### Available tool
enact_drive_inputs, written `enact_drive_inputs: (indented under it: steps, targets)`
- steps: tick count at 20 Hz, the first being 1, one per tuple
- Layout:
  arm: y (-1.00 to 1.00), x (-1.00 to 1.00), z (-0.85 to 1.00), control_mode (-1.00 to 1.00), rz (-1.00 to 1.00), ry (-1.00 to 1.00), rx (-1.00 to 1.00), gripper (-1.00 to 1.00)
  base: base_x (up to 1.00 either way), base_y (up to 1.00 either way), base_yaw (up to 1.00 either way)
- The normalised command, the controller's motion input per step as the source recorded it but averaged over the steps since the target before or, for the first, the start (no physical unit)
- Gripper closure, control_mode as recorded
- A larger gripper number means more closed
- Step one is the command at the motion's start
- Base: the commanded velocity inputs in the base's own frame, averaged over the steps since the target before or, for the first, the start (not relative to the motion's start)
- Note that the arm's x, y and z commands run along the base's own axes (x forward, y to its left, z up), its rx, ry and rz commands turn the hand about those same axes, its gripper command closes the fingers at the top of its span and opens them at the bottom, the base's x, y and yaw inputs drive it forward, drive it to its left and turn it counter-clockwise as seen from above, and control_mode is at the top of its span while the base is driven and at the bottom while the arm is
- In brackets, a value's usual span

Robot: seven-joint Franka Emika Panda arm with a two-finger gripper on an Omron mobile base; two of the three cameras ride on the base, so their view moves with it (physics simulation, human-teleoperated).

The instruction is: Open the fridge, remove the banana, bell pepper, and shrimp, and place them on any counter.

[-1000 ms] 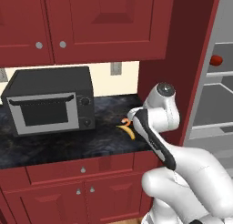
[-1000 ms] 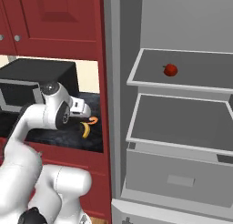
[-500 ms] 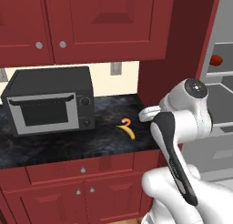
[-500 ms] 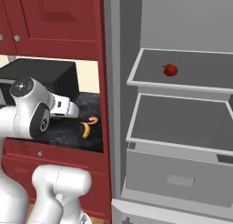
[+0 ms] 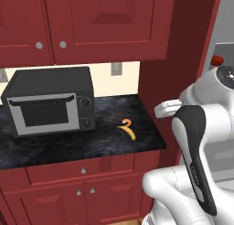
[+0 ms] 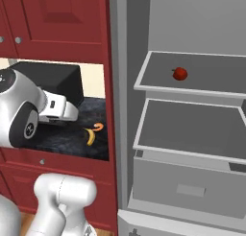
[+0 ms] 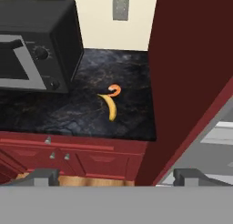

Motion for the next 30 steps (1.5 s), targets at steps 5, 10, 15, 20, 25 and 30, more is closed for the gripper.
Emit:
enact_drive_inputs:
  steps: [5, 10, 15, 20, 25, 30]
  targets:
    - [-0.13, -0.14, -0.01, 1.0, 0.0, -0.02, 0.01, -1.0, -0.17, -0.07, -0.01]
    - [0.0, 0.0, 0.0, 1.0, 0.0, 0.0, 0.0, -1.0, -0.91, -0.75, -0.13]
    - [0.0, 0.0, 0.0, 1.0, 0.0, 0.0, 0.0, -1.0, 0.15, -0.71, -0.01]
    - [0.0, 0.0, 0.0, 1.0, 0.0, 0.0, 0.0, -1.0, 0.68, -0.6, 0.0]
    - [0.0, 0.0, 0.0, 1.0, 0.0, 0.0, 0.0, -1.0, 0.59, -0.58, 0.0]
    - [0.0, 0.0, 0.0, 1.0, 0.0, 0.0, 0.0, -1.0, 0.5, -0.05, -0.06]
